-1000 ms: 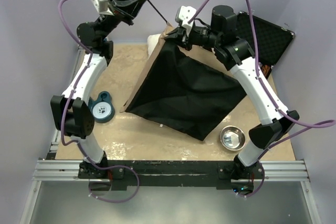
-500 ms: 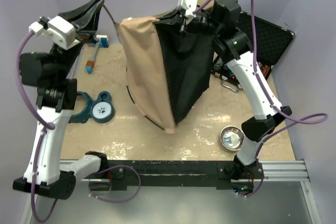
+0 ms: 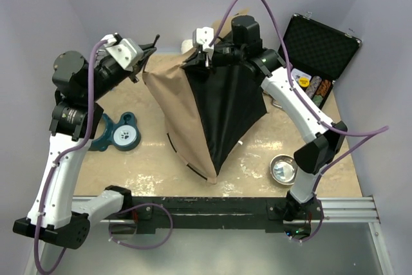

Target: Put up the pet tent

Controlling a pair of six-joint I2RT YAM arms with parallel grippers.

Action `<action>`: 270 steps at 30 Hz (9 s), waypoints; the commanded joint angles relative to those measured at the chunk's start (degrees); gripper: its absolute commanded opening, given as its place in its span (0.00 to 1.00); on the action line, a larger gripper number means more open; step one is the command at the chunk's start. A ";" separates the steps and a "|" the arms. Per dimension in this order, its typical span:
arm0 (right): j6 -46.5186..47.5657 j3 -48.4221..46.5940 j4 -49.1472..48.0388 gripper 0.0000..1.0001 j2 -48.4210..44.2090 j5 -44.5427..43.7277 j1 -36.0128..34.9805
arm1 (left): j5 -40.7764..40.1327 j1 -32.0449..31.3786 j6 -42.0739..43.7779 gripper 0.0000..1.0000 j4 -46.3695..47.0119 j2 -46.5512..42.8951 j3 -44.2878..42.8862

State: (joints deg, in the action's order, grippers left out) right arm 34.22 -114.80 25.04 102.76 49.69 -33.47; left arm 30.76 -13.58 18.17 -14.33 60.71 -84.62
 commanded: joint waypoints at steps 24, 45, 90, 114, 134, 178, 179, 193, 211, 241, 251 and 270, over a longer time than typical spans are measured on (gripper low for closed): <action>-40.02 17.07 -26.01 0.83 -11.45 -7.42 2.37 | 1.84 -2.41 -1.47 0.00 -13.09 3.89 -3.18; -36.68 12.41 -23.21 0.47 -2.39 -2.40 -1.51 | 7.03 -2.59 -4.55 0.00 -18.63 9.69 -2.92; -25.87 15.57 -20.55 0.00 -9.77 2.78 -1.86 | 5.72 -1.27 -1.22 0.00 -20.12 6.18 9.02; -26.13 16.90 -21.70 0.00 -8.90 8.67 1.92 | 10.28 1.63 8.02 0.00 -27.42 10.04 11.06; -15.59 15.40 -11.68 0.51 -7.66 5.68 2.27 | 11.16 1.37 7.67 0.00 -27.68 9.17 10.26; -6.70 12.76 -5.96 0.00 -5.82 9.02 3.06 | 9.40 4.53 5.99 0.00 -27.77 12.33 7.98; -6.97 12.85 -6.40 0.00 -5.99 9.02 3.06 | 9.05 4.18 5.91 0.00 -27.77 12.16 8.24; -6.80 13.73 -6.23 0.00 -6.96 10.69 3.06 | 7.12 3.39 4.41 0.00 -27.16 12.51 9.91; -7.58 14.70 -7.37 0.00 -7.14 10.43 3.06 | 8.78 2.42 5.21 0.00 -27.86 13.38 8.77; -1.26 8.37 1.59 0.02 -1.86 6.47 -2.30 | 10.02 -1.80 0.64 0.00 -25.50 11.55 2.79; -9.77 7.49 -3.67 0.61 -4.85 4.10 2.97 | 5.19 -1.62 0.46 0.00 -21.01 7.94 -1.15; -25.07 1.79 -18.36 0.97 -10.74 -1.26 3.59 | -3.60 -1.62 -7.35 0.00 -1.32 9.86 -14.51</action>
State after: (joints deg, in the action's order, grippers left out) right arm 12.69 -108.55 8.97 93.71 51.57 -29.95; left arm 33.19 -15.20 15.38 -23.07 69.36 -92.66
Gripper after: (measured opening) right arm 0.933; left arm 0.035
